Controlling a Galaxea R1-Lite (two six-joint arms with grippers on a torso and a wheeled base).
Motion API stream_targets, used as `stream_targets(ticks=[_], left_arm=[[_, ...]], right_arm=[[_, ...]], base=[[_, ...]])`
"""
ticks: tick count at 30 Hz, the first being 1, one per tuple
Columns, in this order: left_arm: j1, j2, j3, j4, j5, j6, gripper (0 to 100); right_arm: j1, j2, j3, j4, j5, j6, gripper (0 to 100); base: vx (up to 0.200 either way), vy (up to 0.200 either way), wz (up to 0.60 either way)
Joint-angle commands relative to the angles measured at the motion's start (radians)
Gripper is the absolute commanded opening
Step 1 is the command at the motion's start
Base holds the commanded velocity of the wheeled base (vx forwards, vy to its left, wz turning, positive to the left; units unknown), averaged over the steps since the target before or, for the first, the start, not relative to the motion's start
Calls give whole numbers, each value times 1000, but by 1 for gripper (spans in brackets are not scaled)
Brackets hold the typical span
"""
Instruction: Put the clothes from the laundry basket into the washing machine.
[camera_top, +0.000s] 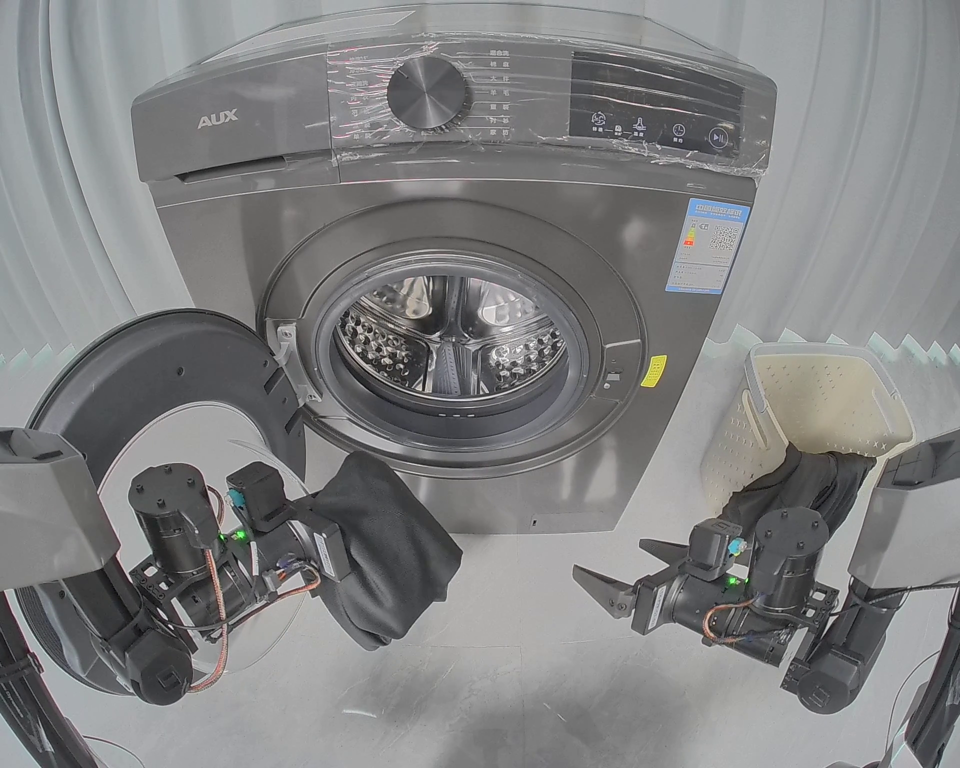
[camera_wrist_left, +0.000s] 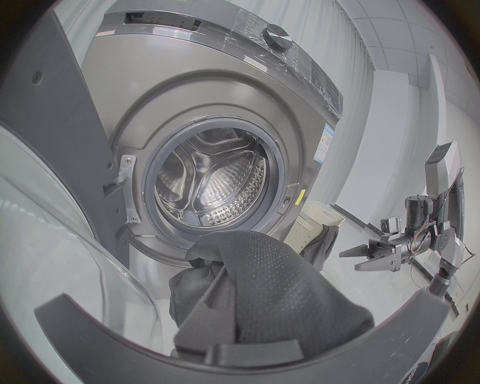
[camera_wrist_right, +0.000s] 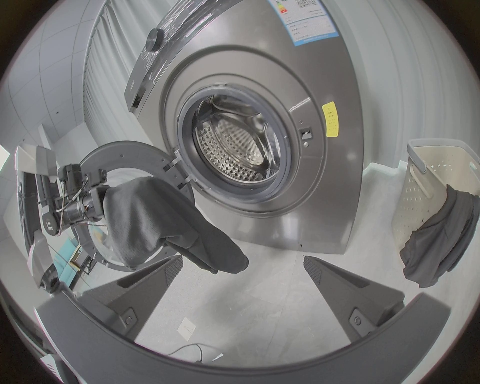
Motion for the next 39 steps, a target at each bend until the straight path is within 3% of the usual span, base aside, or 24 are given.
stream_targets(ticks=[1, 6, 19, 25, 39], left_arm=[[-5, -17, 8, -1, 15, 7, 0], [-3, -22, 23, -1, 24, 32, 0], [-5, 13, 16, -1, 25, 36, 0], [-3, 36, 29, -1, 18, 71, 0], [-33, 55, 23, -1, 25, 73, 0]], right_arm=[[-30, -26, -27, 2, 3, 2, 100], [-47, -34, -25, 2, 37, 5, 100], [-39, -34, -21, 2, 37, 6, 100], [-33, -27, -28, 2, 37, 8, 100], [-33, -32, -27, 2, 37, 8, 100]], base=[[0, 0, 0], [0, 0, 0], [92, 0, 0], [33, 0, 0], [114, 0, 0]])
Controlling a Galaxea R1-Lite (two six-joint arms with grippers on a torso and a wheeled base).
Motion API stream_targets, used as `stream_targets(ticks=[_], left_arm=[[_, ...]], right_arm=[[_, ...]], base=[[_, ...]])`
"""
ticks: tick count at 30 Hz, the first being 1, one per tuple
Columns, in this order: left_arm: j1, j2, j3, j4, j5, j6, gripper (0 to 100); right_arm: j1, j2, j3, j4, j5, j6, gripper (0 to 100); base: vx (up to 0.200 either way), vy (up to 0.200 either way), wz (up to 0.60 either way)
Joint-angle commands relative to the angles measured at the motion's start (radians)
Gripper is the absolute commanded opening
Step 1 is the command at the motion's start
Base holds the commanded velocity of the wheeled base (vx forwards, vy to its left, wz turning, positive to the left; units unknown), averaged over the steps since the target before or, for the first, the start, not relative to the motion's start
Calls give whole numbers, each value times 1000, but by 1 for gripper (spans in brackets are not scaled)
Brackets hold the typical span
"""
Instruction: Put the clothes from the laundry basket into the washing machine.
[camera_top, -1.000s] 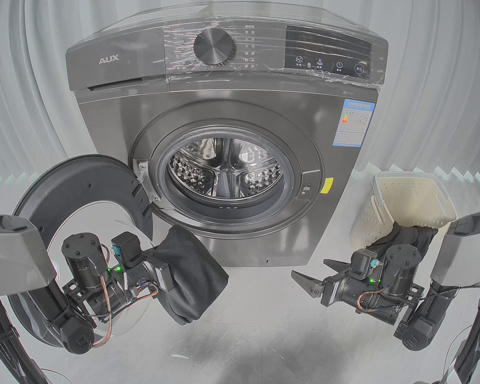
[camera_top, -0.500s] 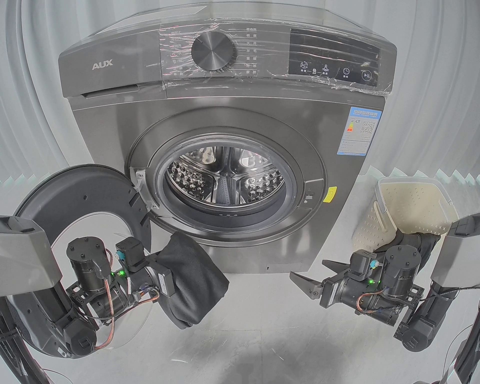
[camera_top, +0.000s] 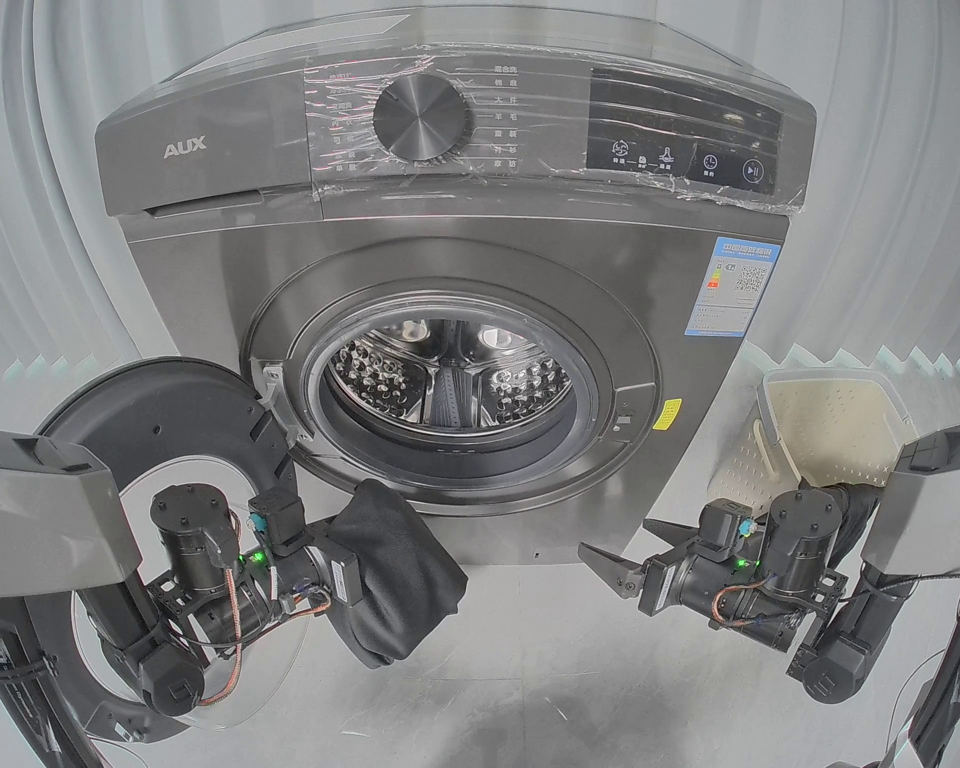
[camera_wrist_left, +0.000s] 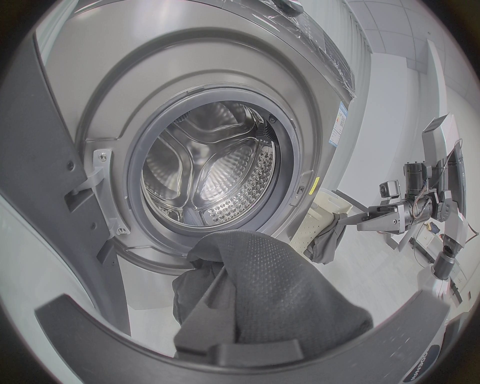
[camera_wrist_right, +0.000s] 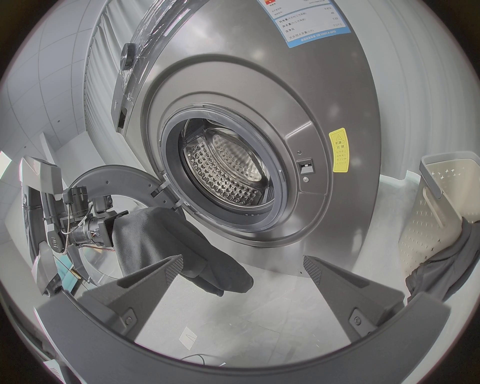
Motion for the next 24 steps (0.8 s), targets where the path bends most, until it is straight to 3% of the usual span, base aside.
stream_targets(ticks=[1, 6, 12, 18, 20, 23, 24], left_arm=[[-2, 6, 0, -1, 0, -1, 0], [-11, 7, 1, -1, 0, -1, 0], [-13, 13, 4, -1, 0, 1, 0], [-14, 18, 6, -1, 0, -1, 0], [-39, 16, 7, -1, 3, -1, 0], [-60, 7, 6, -1, 28, -1, 0], [-91, 1, 7, -1, 57, -2, 0]], right_arm=[[1, 1, 0, 0, 0, 0, 100], [1, 1, 1, 0, -1, 0, 100], [1, 1, 0, -2, 0, 0, 100], [1, 1, 1, 0, 0, 0, 100], [1, 1, 1, 0, 0, 0, 100], [2, 6, 4, 0, 0, 0, 100], [2, 3, 4, -2, 0, 1, 100]], base=[[200, 0, 0], [200, 0, 0], [0, 0, 0], [200, 0, 0], [0, 0, 0], [0, 0, 0], [0, 0, 0]])
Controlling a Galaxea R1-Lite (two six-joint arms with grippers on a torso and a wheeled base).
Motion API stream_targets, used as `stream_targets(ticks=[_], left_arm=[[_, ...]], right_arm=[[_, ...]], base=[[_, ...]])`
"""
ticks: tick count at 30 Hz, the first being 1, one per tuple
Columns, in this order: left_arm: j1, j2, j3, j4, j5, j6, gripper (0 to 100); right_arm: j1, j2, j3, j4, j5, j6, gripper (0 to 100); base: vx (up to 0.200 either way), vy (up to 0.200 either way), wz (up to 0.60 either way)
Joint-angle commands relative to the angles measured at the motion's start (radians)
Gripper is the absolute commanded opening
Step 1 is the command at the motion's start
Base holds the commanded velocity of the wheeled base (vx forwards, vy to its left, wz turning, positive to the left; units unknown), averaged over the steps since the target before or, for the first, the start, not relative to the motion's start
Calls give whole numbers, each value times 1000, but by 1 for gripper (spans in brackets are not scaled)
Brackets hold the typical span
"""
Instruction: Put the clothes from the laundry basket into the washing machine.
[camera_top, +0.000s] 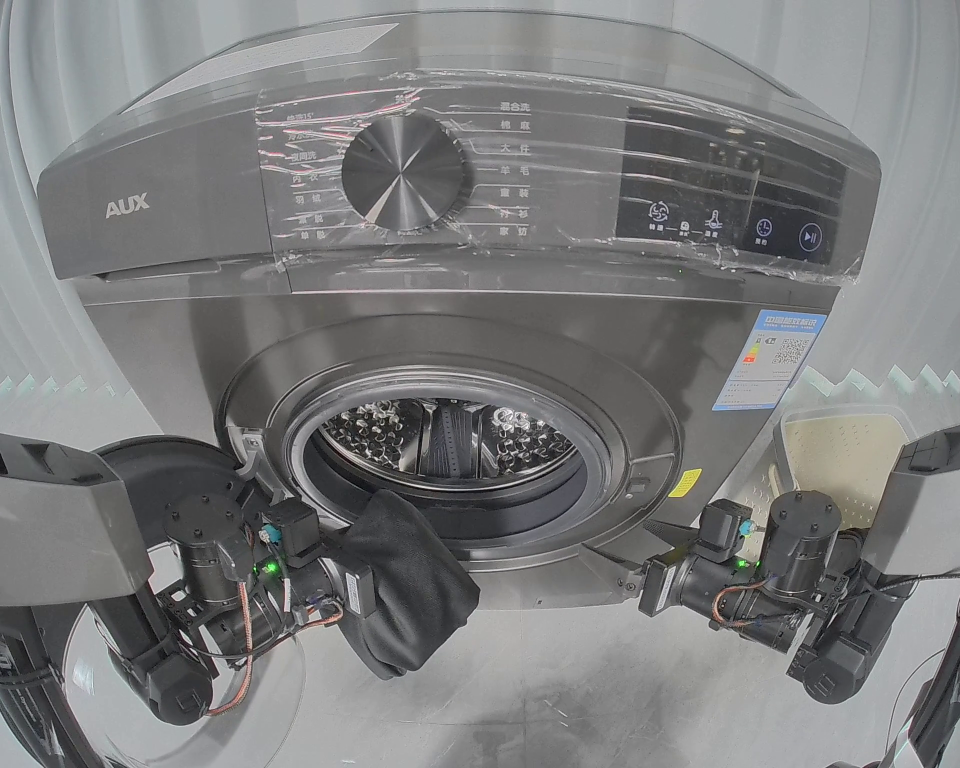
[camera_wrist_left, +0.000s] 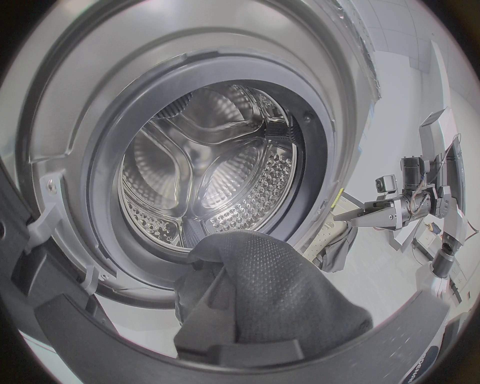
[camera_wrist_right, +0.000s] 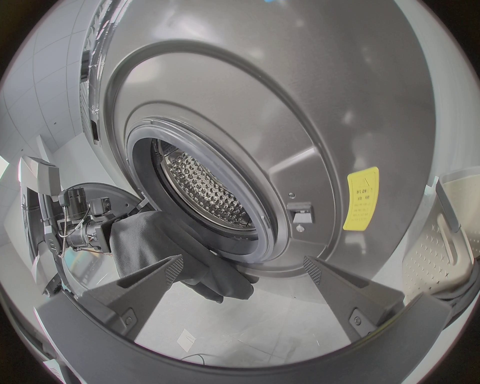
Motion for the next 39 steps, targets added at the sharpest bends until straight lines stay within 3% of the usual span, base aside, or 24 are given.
stream_targets(ticks=[1, 3, 7, 12, 18, 23, 27, 35, 39], left_arm=[[-55, -12, 0, -1, 45, -5, 0], [-81, 1, -20, -1, 56, -13, 0], [-116, 51, -121, 1, 82, 2, 0], [-113, 111, -223, 2, 76, 4, 0], [-111, 223, -355, 1, 82, -16, 0], [-111, 314, -502, 4, 99, -82, 0], [-98, 401, -646, 7, 148, -82, 0], [-53, 516, -818, 47, 151, -80, 0], [-27, 544, -924, 120, 152, -80, 0]], right_arm=[[2, -1, 2, 0, 1, -1, 100], [0, -3, -4, 0, 1, 1, 100], [2, -4, 3, 0, 2, 1, 100], [17, -17, 5, 0, 1, 1, 100], [39, -20, 14, -2, 1, -1, 100], [45, -21, 19, 0, 1, -1, 100], [46, -21, 20, 0, 1, -1, 100], [49, -23, 20, -2, 1, -1, 100], [51, -23, 20, 0, 1, -1, 100]], base=[[0, 0, 0], [0, 0, 0], [0, 0, 0], [0, 0, 0], [0, 0, 0], [0, 0, 0], [0, 0, 0], [0, 0, 0], [0, 0, 0]])
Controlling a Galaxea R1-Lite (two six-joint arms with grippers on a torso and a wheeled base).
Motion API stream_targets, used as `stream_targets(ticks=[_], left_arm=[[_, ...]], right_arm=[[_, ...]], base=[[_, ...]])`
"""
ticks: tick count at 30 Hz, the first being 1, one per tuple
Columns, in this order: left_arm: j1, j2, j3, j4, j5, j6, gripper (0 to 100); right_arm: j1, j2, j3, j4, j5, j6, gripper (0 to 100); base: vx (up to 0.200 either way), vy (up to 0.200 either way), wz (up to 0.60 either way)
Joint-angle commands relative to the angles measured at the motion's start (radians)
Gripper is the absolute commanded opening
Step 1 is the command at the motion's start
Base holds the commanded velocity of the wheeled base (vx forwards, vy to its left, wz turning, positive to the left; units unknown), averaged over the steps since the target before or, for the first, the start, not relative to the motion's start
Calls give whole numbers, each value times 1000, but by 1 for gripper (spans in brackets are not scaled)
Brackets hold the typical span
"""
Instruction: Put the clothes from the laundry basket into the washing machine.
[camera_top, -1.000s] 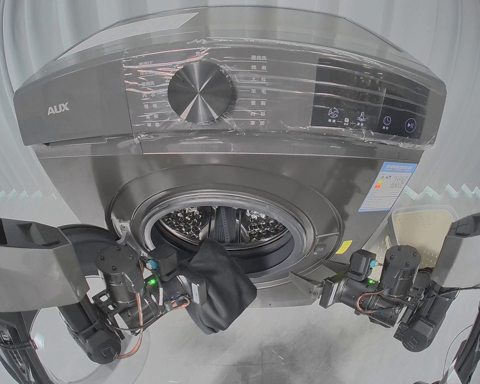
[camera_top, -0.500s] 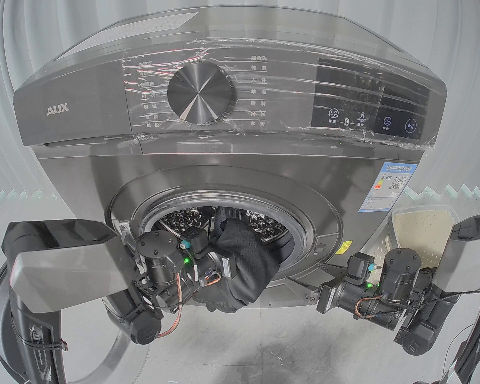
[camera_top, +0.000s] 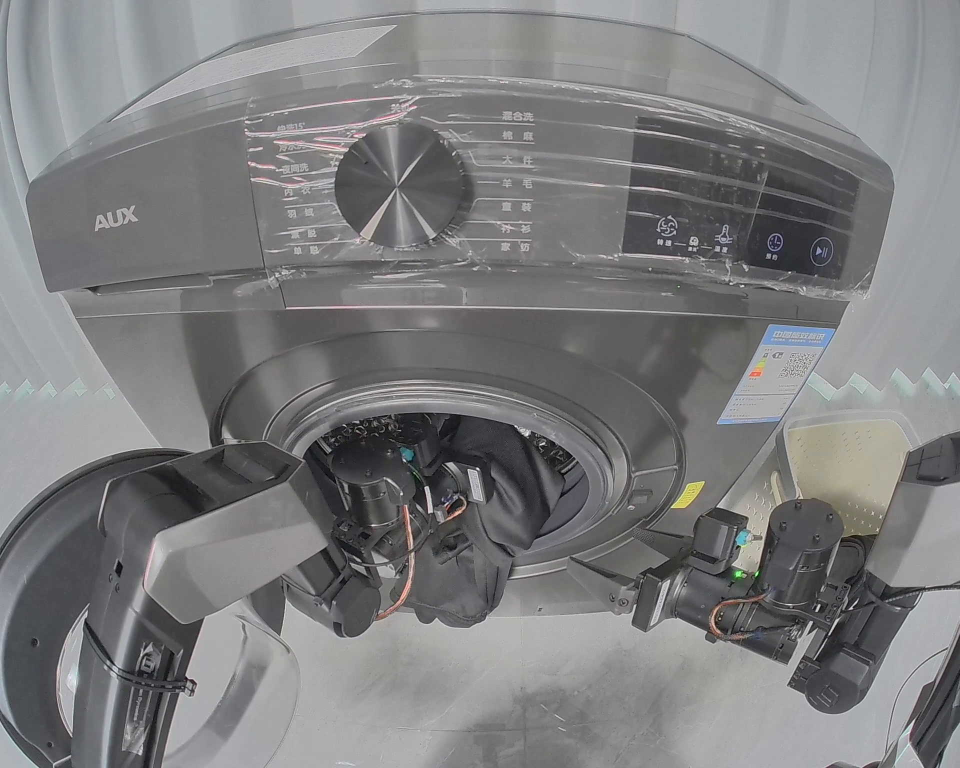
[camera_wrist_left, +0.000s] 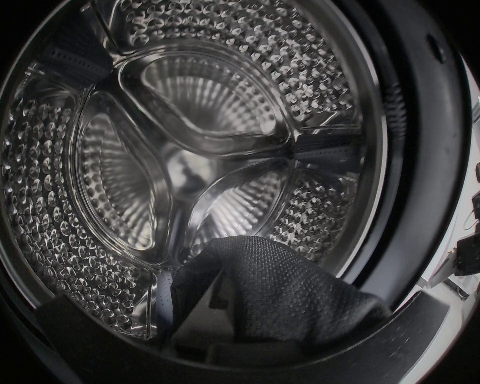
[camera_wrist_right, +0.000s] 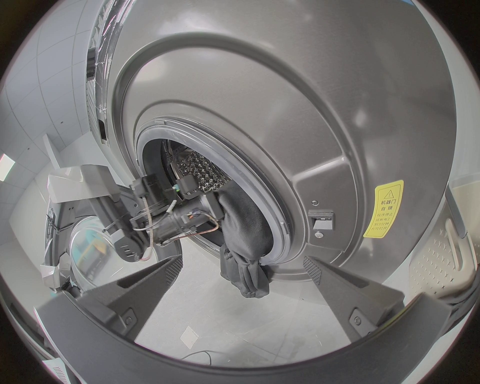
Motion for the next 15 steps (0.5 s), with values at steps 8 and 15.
stream_targets(ticks=[8, 15], left_arm=[[35, 93, -253, 198, 9, -2, 0], [43, 153, -428, 316, 33, -2, 0]], right_arm=[[4, 2, 1, 0, -1, 0, 100], [12, 3, 2, 0, -1, 0, 100]], base=[[0, 0, 0], [0, 0, 0]])
